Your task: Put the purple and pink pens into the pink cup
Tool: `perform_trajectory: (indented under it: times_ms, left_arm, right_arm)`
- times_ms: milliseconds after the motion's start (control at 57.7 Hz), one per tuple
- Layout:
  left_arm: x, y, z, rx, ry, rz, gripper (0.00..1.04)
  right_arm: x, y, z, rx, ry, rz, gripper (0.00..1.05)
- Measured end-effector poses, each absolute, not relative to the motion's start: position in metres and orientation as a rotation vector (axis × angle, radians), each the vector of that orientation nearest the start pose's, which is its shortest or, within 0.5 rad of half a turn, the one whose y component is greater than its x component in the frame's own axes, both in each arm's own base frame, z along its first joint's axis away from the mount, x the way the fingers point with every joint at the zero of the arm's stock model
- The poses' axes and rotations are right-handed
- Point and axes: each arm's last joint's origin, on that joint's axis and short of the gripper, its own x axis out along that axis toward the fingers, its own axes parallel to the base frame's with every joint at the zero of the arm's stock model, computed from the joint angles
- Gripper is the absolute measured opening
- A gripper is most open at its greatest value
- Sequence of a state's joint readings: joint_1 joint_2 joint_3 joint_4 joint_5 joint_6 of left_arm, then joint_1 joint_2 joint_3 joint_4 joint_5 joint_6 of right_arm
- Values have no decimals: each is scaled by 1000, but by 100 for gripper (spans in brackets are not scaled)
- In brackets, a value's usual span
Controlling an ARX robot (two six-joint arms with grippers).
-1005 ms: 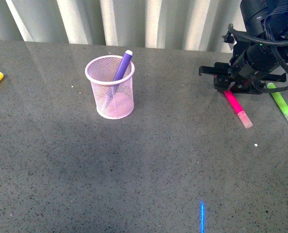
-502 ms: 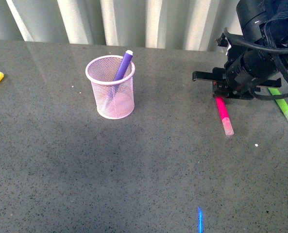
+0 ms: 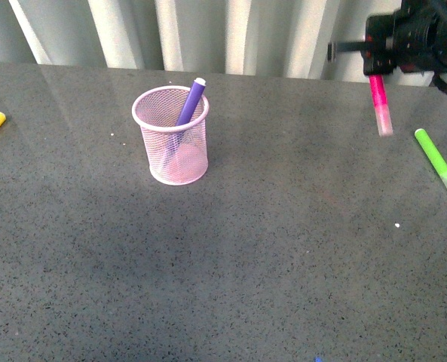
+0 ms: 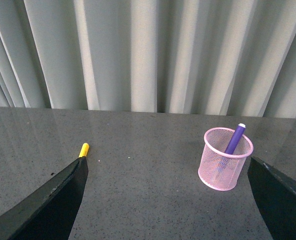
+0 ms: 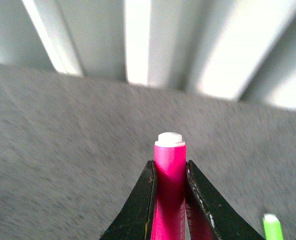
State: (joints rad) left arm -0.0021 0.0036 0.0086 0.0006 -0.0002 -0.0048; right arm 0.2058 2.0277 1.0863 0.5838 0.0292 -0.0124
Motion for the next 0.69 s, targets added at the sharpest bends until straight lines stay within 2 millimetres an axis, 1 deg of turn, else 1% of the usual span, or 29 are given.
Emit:
perform_trajectory:
  times_ms: [52,156,243,312,398,416,520,606,693]
  left_arm:
    - [97,0,166,-5,-6,-2,98]
    - [97,0,166,-5,-6,-2,98]
    - [97,0,166,-5,-6,-2,98]
    - [97,0,166,-5,-6,-2,98]
    - [97,0,166,-5,-6,-2,98]
    - [97,0,166,-5,-6,-2,98]
    - [97,0,166,-5,-6,-2,98]
    - [97,0,166,-5,-6,-2,98]
    - [97,0,166,-5,-6,-2,98]
  right_arm:
    - [410,94,156,-33,264,234,11]
    - [409,115,173,1,151,326,11]
    - [409,135,181,20,99,395,11]
    - [411,158,186,38,46,466,11]
    - [414,181,188,50,1,533,11]
    - [415,191,188,56,-6,561,11]
    - [415,219,187,70,-26,636,11]
    - [414,239,185,75,-34,684,11]
    - [412,254,181,76,-40,726,11]
